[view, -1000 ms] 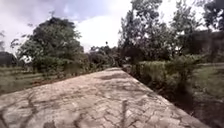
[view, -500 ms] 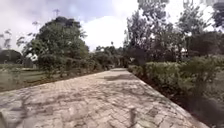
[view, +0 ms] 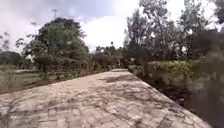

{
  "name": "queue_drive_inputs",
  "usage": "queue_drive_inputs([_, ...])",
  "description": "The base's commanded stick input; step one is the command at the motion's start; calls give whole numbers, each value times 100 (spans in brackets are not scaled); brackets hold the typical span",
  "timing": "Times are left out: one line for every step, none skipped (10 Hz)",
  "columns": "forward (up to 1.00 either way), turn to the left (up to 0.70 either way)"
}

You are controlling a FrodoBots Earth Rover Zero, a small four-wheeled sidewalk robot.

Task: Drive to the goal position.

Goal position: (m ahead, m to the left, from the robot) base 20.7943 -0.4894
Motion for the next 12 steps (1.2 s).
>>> queue_drive_inputs([70, 0])
queue_drive_inputs([70, 0])
queue_drive_inputs([70, 0])
queue_drive_inputs([70, 0])
queue_drive_inputs([70, 0])
queue_drive_inputs([70, 0])
queue_drive_inputs([70, 0])
queue_drive_inputs([70, 0])
queue_drive_inputs([70, 0])
queue_drive_inputs([70, 0])
queue_drive_inputs([70, 0])
queue_drive_inputs([70, 0])
